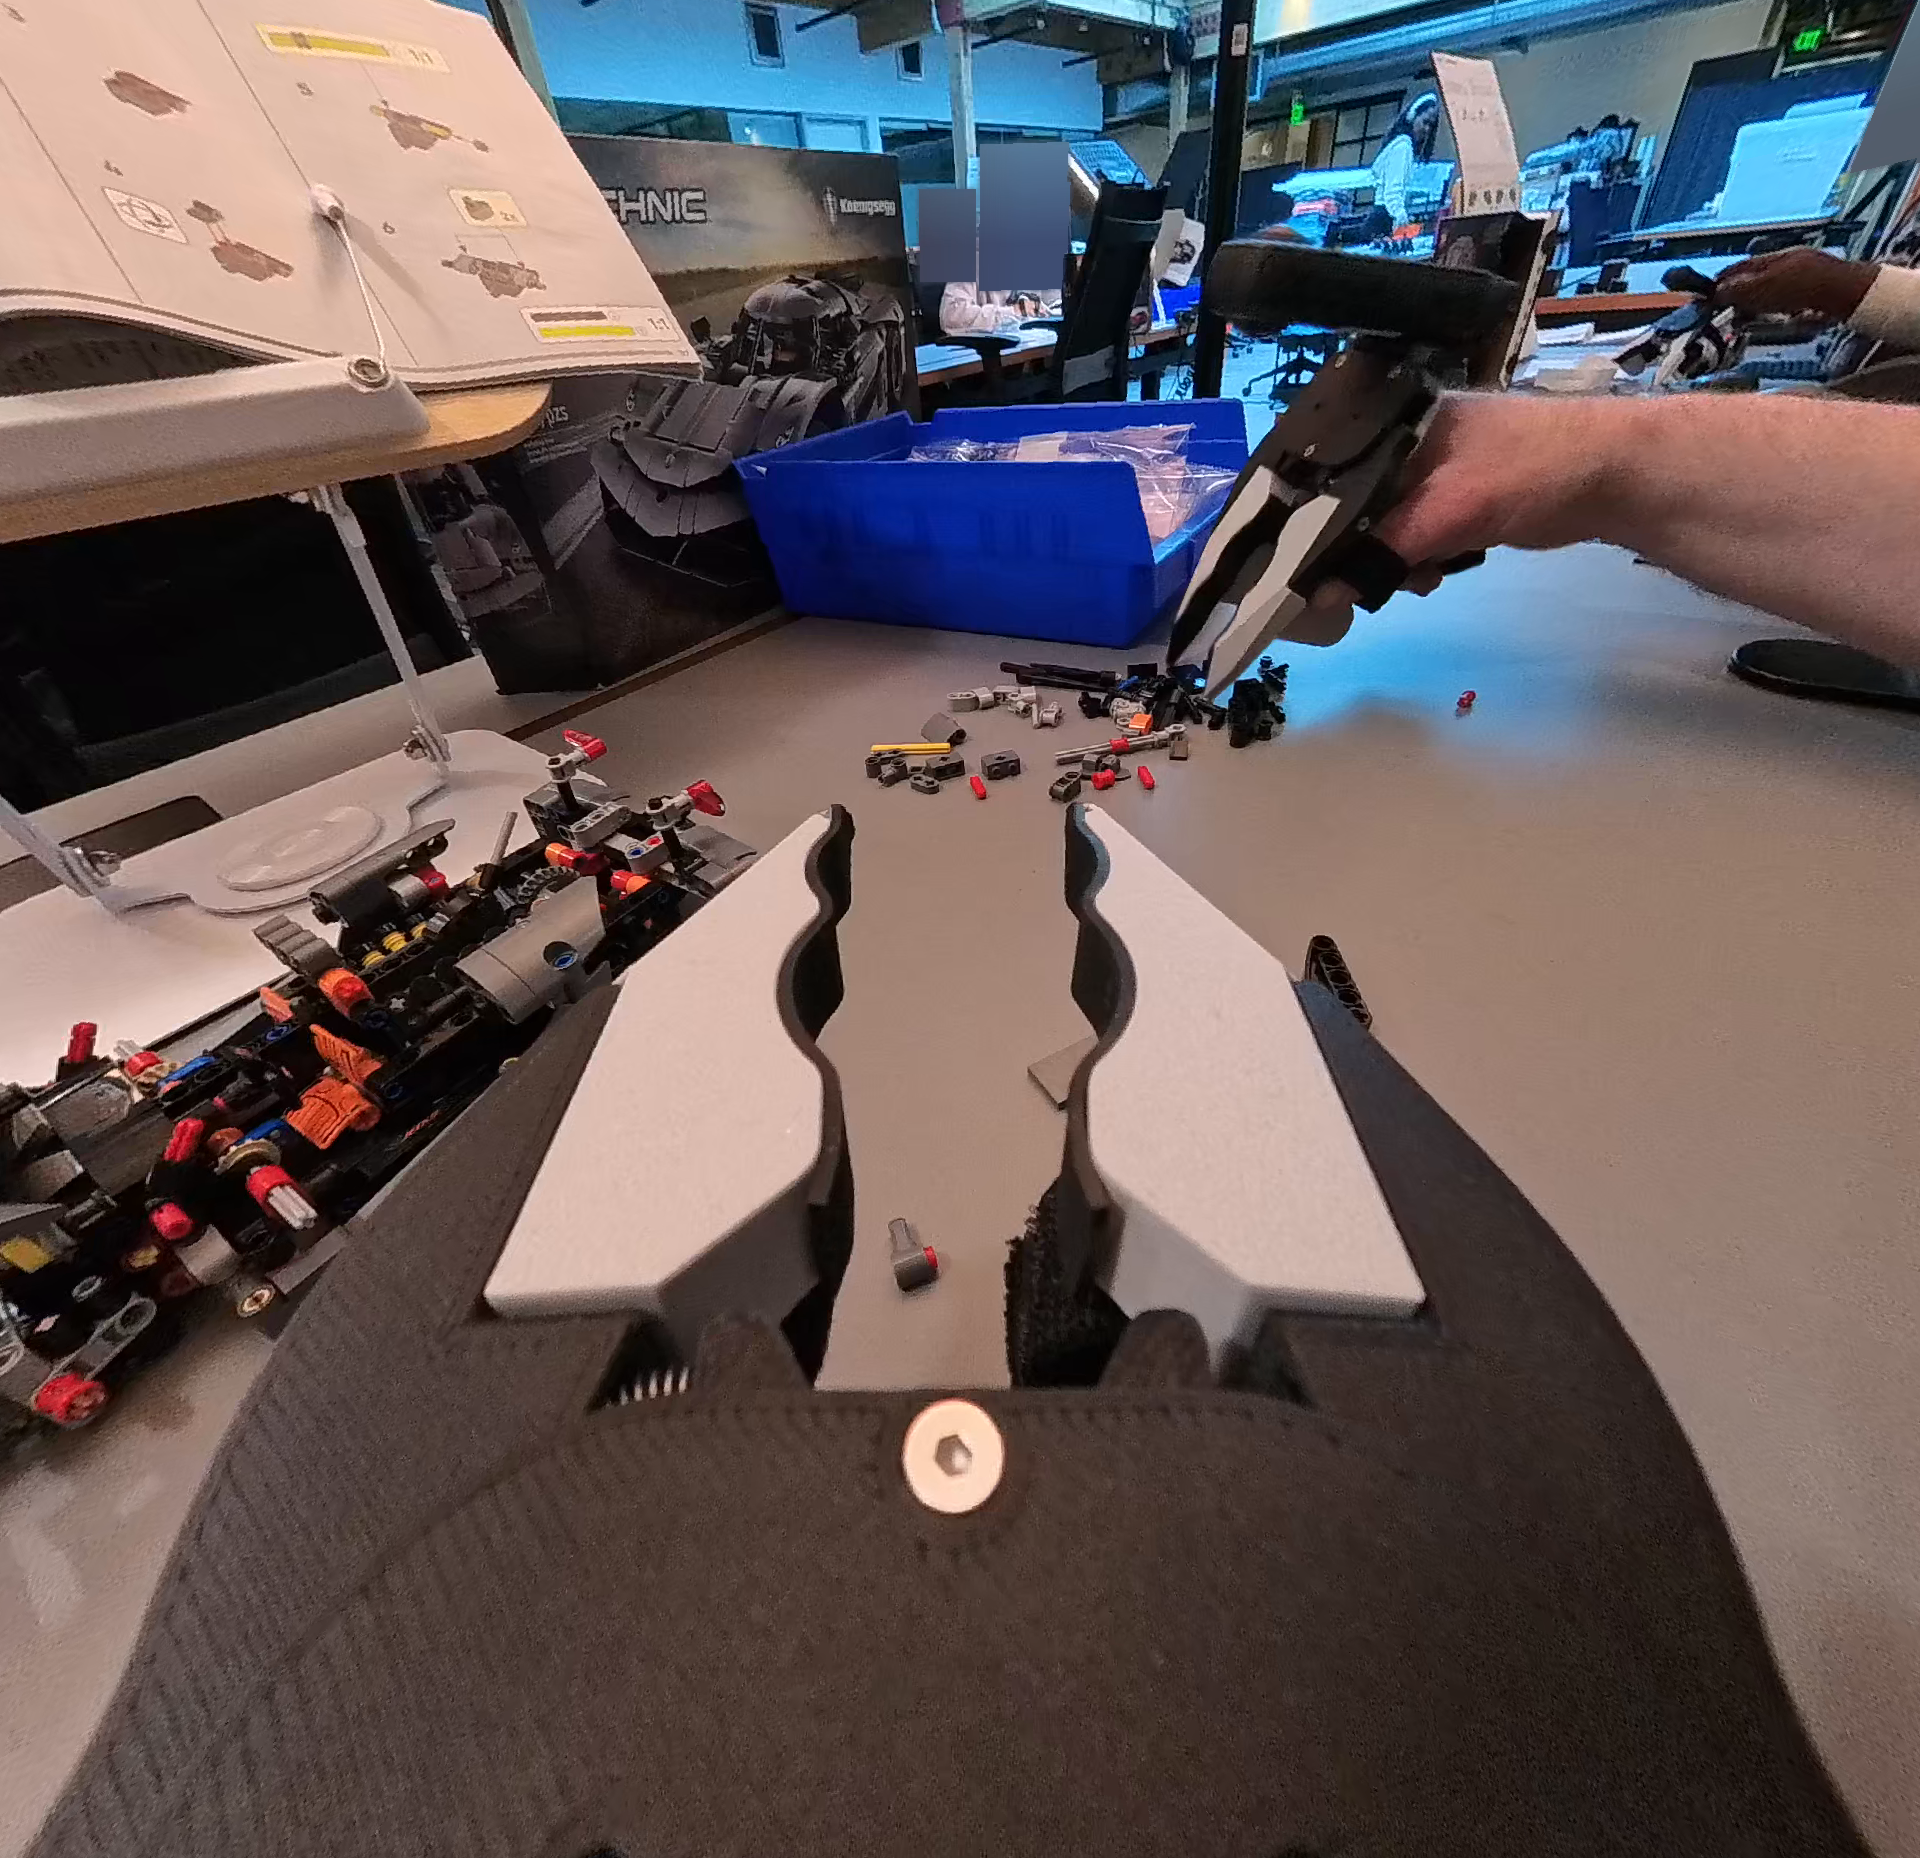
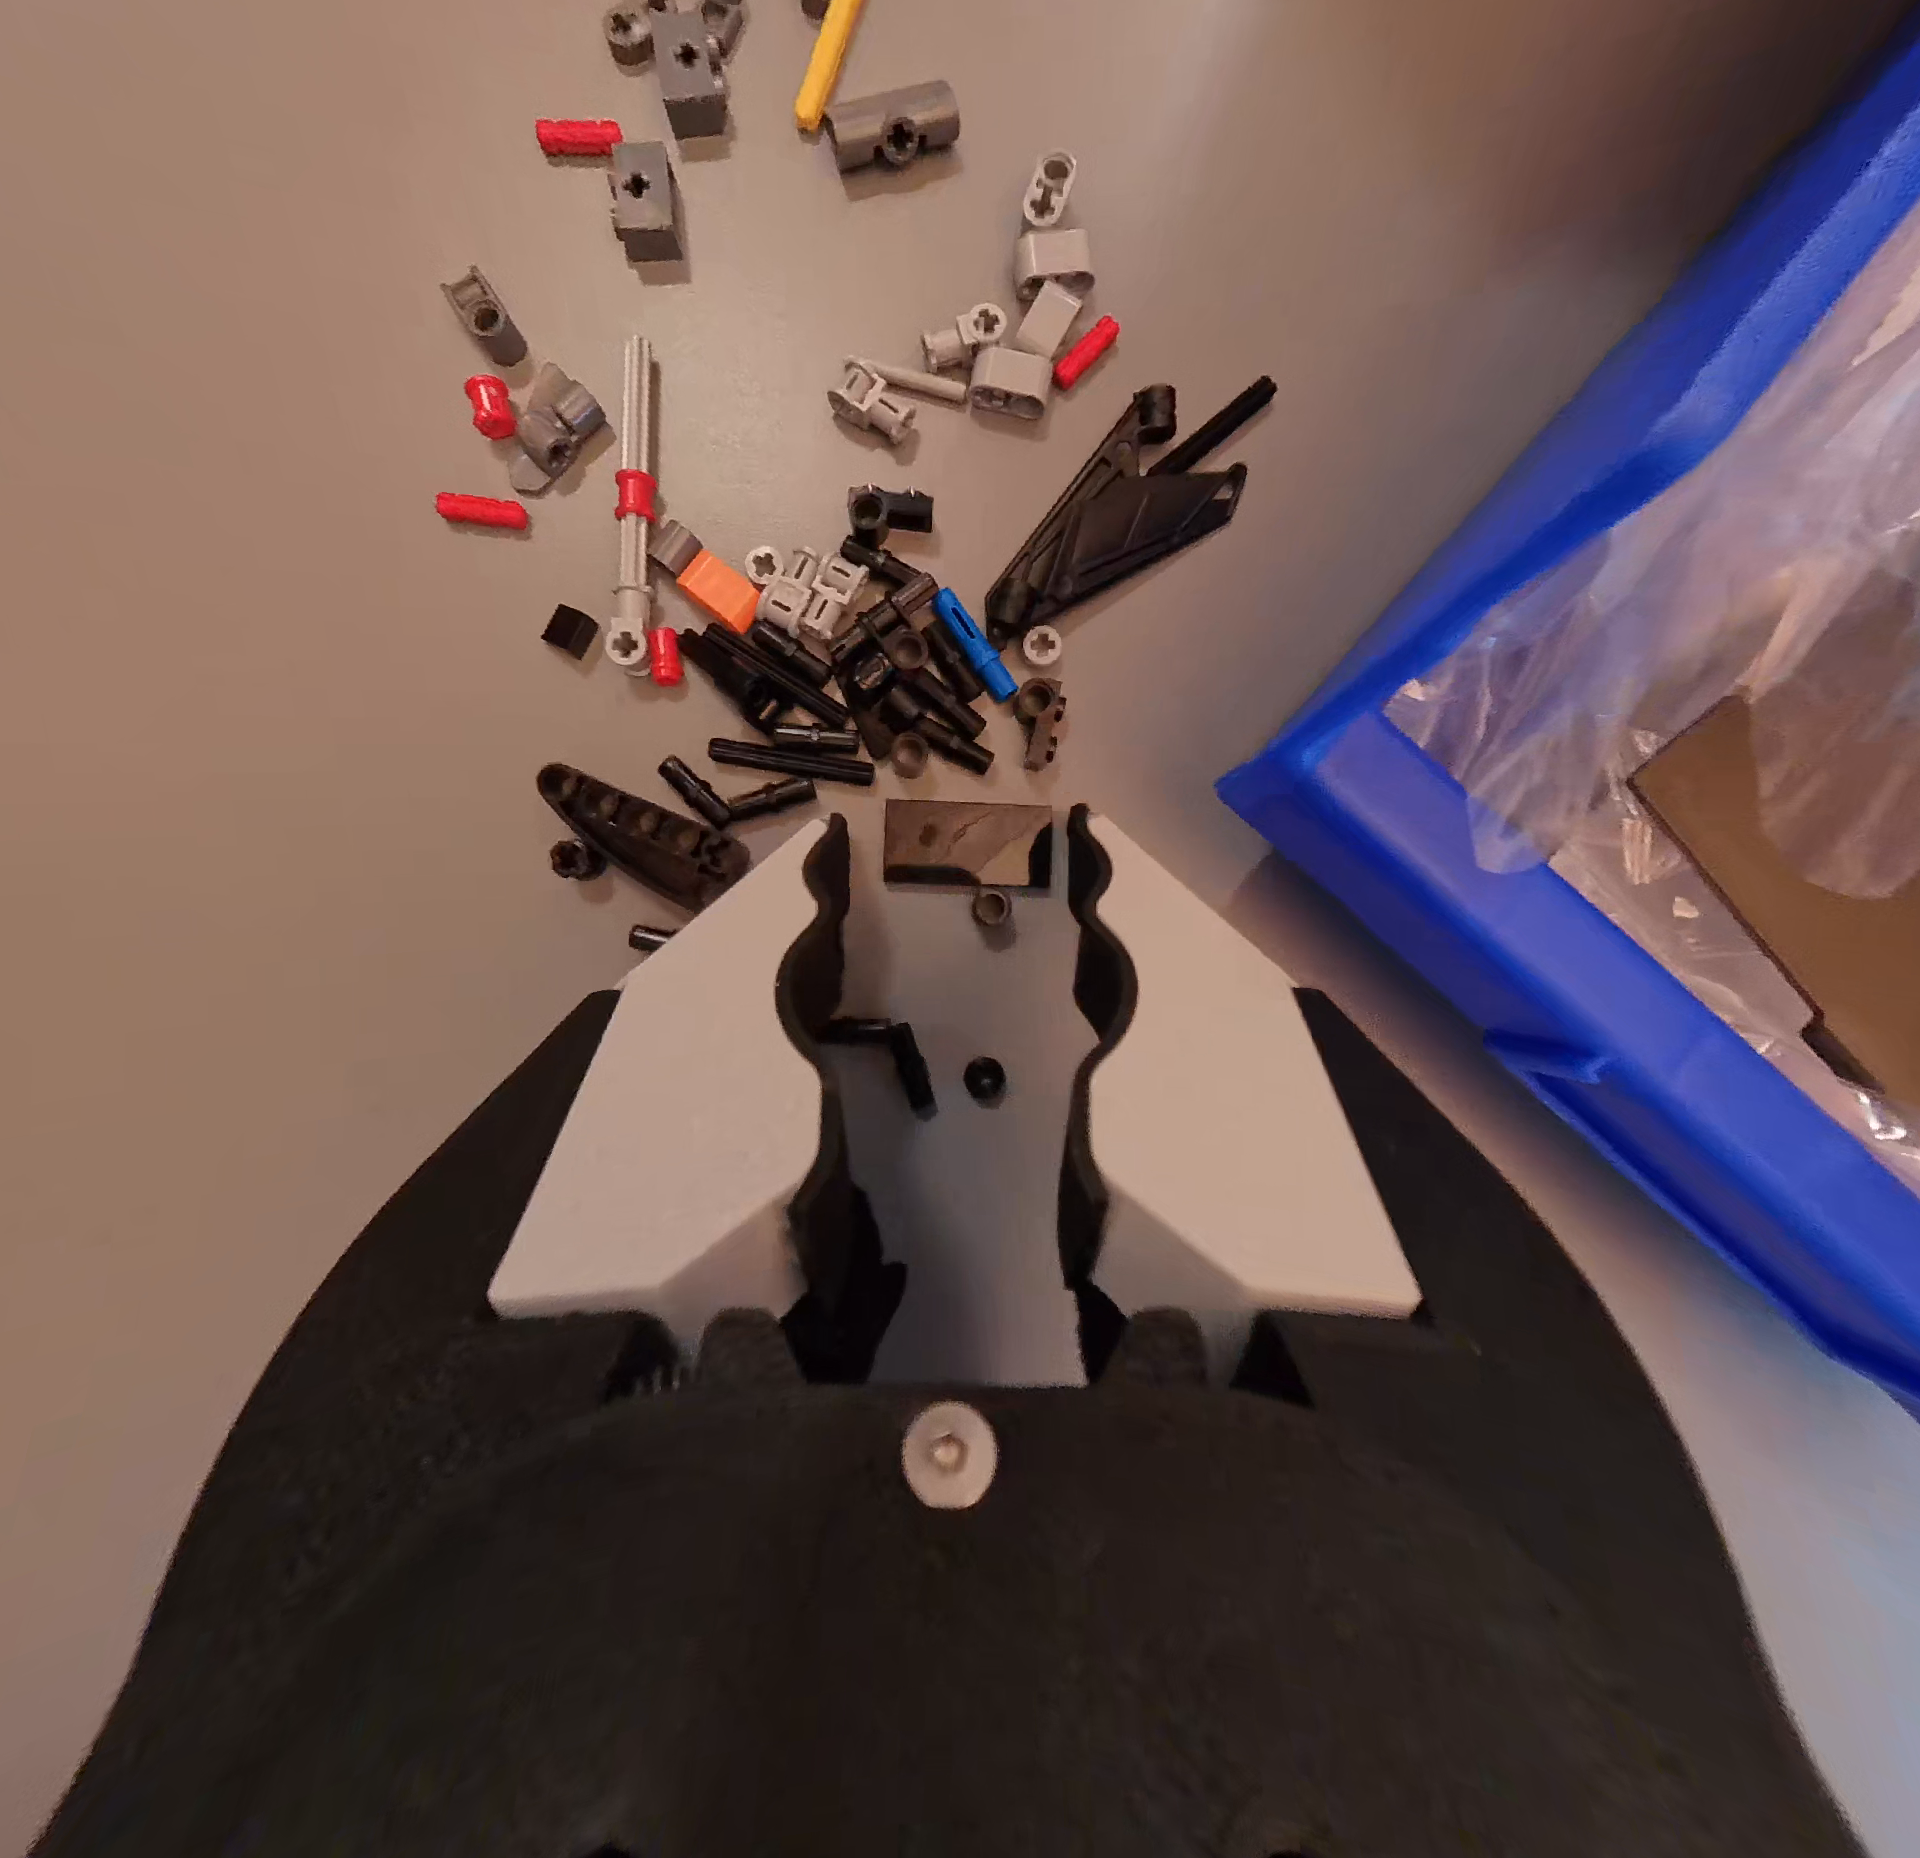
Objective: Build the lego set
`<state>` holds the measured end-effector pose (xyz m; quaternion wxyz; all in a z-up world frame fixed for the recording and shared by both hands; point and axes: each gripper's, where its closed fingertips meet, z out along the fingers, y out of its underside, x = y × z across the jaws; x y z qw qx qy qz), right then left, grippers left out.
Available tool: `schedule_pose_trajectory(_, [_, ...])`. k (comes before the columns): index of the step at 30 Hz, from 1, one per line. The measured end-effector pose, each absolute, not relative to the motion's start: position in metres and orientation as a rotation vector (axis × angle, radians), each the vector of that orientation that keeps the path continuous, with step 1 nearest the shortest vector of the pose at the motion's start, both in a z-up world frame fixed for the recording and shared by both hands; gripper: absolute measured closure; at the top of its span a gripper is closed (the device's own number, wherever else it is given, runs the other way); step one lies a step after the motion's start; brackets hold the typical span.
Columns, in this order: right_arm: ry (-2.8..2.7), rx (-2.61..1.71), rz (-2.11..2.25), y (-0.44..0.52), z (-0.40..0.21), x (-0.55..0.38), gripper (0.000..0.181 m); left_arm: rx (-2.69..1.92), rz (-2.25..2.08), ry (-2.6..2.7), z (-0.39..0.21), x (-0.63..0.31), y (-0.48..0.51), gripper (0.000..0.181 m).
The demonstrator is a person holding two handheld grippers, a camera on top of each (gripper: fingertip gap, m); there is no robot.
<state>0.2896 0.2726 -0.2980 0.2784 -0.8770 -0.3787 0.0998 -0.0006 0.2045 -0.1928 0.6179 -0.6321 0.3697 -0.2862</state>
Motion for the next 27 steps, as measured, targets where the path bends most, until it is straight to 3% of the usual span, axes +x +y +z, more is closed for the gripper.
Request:
schedule_pose_trajectory(6, [-0.96, -2.397, 0.33, 0.271, -0.3, 0.289, 0.151, -1.455, -0.66, 0.851, -0.193, 0.0, 0.205, 0.142])
schedule_pose_trajectory(18, [-0.916, -2.28, 0.391, 0.267, -0.276, 0.284, 0.152, -1.448, -0.652, 0.853, -0.193, 0.0, 0.204, 0.141])
schedule_pose_trajectory(25, [-1.075, -2.092, 0.505, 0.239, -0.228, 0.219, 0.152, -1.613, -0.517, 1.048, -0.209, 0.007, 0.187, 0.123])
schedule_pose_trajectory(27, [-1.156, -2.036, 0.567, 0.225, -0.223, 0.191, 0.151, -1.681, -0.499, 1.077, -0.213, 0.007, 0.175, 0.124])
